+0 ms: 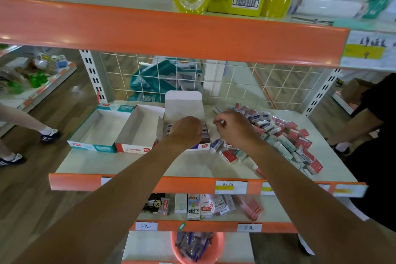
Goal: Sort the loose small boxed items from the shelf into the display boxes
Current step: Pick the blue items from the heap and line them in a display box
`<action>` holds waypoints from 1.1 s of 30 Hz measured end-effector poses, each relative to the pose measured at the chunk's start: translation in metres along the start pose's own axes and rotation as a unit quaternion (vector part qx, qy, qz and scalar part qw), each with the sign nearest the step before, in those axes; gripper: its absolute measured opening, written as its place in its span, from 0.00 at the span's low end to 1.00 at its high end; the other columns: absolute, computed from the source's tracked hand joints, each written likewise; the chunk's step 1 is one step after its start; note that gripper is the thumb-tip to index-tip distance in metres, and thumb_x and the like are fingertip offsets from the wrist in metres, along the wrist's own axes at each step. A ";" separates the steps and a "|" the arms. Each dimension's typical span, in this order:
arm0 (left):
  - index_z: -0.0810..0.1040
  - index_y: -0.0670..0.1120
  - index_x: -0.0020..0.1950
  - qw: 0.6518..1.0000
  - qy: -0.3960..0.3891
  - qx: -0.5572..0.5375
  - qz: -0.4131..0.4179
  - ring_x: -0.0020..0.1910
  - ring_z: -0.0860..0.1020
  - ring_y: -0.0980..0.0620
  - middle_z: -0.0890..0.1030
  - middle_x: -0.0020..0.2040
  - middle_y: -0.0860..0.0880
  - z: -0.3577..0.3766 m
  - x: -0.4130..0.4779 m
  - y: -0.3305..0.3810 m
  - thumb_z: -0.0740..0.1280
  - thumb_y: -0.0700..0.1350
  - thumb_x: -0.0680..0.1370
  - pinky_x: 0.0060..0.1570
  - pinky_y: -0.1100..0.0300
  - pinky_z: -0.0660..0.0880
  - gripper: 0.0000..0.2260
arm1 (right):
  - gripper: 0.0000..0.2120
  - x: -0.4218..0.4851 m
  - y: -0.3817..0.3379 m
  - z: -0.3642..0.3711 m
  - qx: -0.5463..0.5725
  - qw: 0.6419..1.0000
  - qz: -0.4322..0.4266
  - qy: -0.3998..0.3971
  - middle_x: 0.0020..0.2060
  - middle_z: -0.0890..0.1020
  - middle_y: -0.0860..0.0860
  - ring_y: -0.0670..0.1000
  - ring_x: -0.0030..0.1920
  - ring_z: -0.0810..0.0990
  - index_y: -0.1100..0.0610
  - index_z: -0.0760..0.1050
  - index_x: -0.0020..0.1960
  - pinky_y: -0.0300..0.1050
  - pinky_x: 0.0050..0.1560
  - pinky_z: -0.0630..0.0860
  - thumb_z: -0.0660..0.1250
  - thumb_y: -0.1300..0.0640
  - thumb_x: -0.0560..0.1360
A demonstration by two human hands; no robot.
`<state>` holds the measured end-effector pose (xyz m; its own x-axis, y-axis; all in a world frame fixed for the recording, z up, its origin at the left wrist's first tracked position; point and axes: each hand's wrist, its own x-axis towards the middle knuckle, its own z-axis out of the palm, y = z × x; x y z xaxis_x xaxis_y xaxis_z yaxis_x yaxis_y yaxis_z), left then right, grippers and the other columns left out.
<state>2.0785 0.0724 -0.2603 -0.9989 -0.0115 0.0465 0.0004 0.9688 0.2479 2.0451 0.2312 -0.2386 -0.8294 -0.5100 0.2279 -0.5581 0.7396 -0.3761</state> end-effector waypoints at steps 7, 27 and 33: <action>0.80 0.44 0.51 1.000 0.006 0.003 0.012 0.47 0.79 0.48 0.82 0.51 0.47 -0.006 0.003 0.012 0.63 0.47 0.80 0.56 0.54 0.76 0.09 | 0.07 -0.011 0.009 -0.009 -0.012 1.000 -0.003 0.027 0.47 0.82 0.51 0.50 0.45 0.79 0.58 0.81 0.51 0.41 0.43 0.73 0.65 0.61 0.77; 0.78 0.46 0.55 0.997 0.058 -0.046 -0.029 0.50 0.76 0.48 0.76 0.51 0.47 -0.005 -0.027 0.012 0.59 0.46 0.80 0.52 0.52 0.77 0.10 | 0.11 -0.033 0.012 0.014 -0.131 0.987 -0.025 -0.088 0.51 0.79 0.45 0.52 0.60 0.68 0.50 0.81 0.49 0.52 0.59 0.66 0.71 0.44 0.72; 0.78 0.46 0.54 0.996 0.053 -0.057 -0.038 0.51 0.75 0.50 0.76 0.53 0.48 -0.002 -0.033 0.009 0.59 0.47 0.80 0.50 0.54 0.77 0.10 | 0.15 -0.036 0.009 0.014 -0.200 0.973 -0.056 -0.104 0.57 0.79 0.46 0.54 0.63 0.67 0.44 0.77 0.62 0.54 0.61 0.64 0.65 0.45 0.76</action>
<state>2.1111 0.0814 -0.2576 -0.9854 -0.1166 0.1240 -0.0643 0.9294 0.3634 2.0700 0.2501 -0.2628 -0.7632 -0.6446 0.0446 -0.6439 0.7645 0.0301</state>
